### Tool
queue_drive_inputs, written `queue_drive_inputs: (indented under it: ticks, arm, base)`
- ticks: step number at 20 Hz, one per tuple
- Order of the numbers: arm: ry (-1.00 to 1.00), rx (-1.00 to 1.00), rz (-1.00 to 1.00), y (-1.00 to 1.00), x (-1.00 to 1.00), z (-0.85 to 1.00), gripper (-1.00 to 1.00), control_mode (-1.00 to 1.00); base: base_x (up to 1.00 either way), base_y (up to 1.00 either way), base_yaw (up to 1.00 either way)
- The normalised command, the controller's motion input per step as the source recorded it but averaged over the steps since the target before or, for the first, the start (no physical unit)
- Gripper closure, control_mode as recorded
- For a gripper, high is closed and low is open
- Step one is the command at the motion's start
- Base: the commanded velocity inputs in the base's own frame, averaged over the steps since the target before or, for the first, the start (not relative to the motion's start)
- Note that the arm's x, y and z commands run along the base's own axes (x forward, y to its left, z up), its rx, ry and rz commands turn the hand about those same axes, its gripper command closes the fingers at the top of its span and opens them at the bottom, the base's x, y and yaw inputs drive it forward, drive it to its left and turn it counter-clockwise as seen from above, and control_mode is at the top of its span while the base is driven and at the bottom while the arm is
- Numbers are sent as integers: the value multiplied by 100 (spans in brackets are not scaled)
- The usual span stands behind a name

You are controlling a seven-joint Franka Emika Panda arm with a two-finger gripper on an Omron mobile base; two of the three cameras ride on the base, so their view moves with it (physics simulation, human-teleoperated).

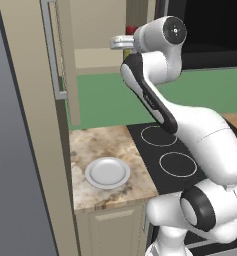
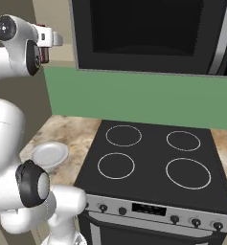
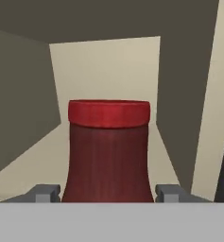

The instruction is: Move the hot dog bun to the plate on the dining table and place the condiment next to that plate. Then navigate to the fridge and take the sausage and place it on the plate as well.

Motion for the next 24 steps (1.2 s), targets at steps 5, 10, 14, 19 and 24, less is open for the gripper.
queue_drive_inputs:
  ticks: [5,10,14,19,24]
  arm:
    - [12,0,0,-6,-100,-1,100,-100]
    - [22,-5,0,-12,-97,-26,100,-100]
    - [15,-12,2,-27,-67,-60,100,-100]
    - [12,-8,4,-29,-23,-65,100,-100]
    - [4,-3,0,-1,-7,-19,100,100]
  base:
    - [0,0,0]
    - [0,0,0]
    - [0,0,0]
    - [0,0,0]
    - [-55,-6,0]
